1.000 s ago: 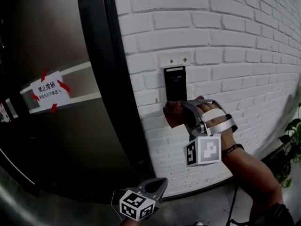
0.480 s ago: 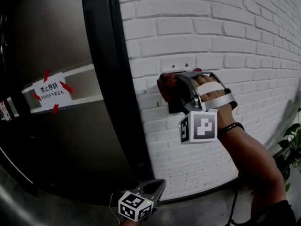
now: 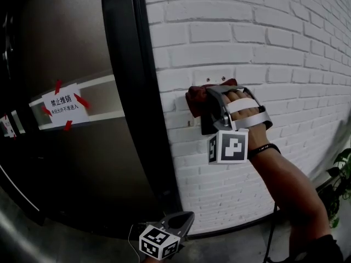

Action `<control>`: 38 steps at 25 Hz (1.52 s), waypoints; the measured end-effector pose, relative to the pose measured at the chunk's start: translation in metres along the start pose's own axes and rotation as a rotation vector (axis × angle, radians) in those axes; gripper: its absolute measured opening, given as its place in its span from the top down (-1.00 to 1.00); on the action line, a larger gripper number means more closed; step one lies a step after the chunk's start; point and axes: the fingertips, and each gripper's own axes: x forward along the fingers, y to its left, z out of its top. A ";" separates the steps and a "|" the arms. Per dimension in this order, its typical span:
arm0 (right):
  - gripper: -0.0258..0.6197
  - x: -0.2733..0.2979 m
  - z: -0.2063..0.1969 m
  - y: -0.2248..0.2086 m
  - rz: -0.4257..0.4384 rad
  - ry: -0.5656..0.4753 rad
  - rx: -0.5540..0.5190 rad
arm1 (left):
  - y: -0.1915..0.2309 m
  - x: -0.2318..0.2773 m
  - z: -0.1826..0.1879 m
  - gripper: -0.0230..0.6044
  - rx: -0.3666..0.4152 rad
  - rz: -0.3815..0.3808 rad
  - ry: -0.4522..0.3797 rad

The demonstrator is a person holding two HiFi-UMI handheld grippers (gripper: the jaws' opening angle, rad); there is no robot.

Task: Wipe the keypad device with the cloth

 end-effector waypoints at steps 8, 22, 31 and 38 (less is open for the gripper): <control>0.76 -0.004 -0.002 0.009 -0.007 0.002 0.024 | -0.002 0.004 -0.002 0.88 0.003 -0.013 0.012; 0.76 -0.017 -0.004 0.043 0.030 0.008 0.033 | -0.008 0.010 -0.004 0.87 0.003 -0.040 0.009; 0.76 -0.027 -0.003 0.069 0.083 0.008 0.038 | -0.010 0.009 -0.011 0.87 -0.003 -0.034 0.032; 0.76 -0.034 -0.002 0.090 0.122 0.002 0.056 | -0.014 0.006 -0.014 0.88 0.000 -0.034 0.042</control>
